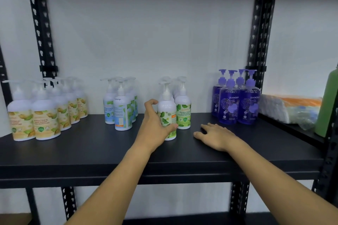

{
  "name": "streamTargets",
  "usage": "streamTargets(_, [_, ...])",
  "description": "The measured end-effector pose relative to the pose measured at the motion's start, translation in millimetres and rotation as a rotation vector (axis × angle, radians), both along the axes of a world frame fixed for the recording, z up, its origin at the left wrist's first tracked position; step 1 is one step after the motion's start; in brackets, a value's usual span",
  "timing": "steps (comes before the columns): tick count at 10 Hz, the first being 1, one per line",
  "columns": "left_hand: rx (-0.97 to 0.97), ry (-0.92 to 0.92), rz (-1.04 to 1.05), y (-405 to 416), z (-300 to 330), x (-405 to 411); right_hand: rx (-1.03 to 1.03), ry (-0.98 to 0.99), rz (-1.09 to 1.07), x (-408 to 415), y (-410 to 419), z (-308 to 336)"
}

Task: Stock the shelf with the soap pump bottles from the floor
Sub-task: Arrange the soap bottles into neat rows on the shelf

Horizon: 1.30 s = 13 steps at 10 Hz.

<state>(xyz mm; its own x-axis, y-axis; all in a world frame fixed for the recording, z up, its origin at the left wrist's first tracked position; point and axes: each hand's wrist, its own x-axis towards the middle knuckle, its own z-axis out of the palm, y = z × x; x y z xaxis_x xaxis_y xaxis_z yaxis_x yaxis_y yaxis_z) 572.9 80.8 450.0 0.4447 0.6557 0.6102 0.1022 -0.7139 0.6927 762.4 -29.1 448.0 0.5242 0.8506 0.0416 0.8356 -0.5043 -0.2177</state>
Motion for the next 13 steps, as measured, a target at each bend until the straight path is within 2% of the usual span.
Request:
streamTargets(2, [0.006, 0.016, -0.116, -1, 2, -5, -0.001, -0.005, 0.003, -2, -2, 1])
streamTargets(3, [0.014, 0.01, -0.105, 0, 1, -5, -0.002, -0.007, 0.003, -2, -2, 1])
streamTargets(5, [0.108, 0.059, 0.068, -4, 1, -2, 0.002, -0.013, 0.002, -1, -1, 1])
streamTargets(7, [-0.099, 0.048, -0.208, 5, 2, -15, 0.006, -0.014, 0.005, -1, -1, -1])
streamTargets(10, [-0.057, 0.067, -0.165, 8, 3, -15, 0.007, -0.015, 0.004, 0, 1, 0])
streamTargets(12, [0.076, 0.097, 0.008, 10, -1, -7, 0.007, -0.013, 0.003, -1, -1, 0])
streamTargets(13, [0.011, 0.079, -0.083, 11, -1, -11, 0.011, -0.016, 0.005, -1, -1, 0])
